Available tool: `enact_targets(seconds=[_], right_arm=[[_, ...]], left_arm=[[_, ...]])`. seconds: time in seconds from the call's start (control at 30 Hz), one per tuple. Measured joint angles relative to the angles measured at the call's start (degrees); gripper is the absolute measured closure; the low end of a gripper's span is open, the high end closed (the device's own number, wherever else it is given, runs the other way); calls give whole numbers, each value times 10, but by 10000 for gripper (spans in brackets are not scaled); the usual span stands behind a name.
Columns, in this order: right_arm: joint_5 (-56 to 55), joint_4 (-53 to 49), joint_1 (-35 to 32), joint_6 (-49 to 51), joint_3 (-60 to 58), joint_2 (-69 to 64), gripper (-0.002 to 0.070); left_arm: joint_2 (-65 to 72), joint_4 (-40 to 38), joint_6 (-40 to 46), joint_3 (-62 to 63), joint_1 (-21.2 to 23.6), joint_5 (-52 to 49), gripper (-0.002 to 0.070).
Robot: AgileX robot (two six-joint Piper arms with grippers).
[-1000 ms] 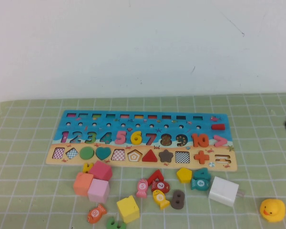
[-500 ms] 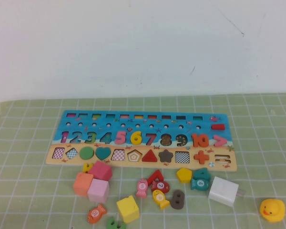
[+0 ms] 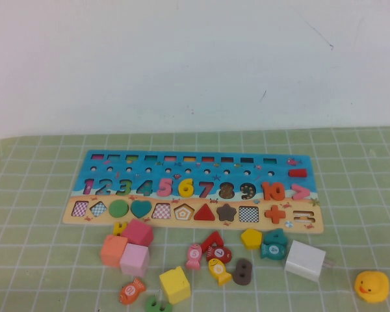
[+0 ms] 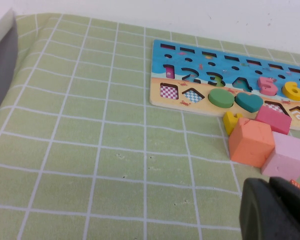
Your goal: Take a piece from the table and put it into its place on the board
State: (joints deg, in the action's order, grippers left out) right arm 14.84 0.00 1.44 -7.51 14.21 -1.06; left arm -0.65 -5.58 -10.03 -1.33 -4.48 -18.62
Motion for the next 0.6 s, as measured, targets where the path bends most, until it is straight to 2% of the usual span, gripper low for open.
enact_targets(seconds=[0.4, 0.6], right_arm=[[42, 5, -2, 2, -93, 9, 678], [45, 6, -2, 60, -154, 15, 678]], left_arm=[[0, 0, 0, 0, 0, 0, 676], [0, 0, 2, 0, 0, 0, 676]])
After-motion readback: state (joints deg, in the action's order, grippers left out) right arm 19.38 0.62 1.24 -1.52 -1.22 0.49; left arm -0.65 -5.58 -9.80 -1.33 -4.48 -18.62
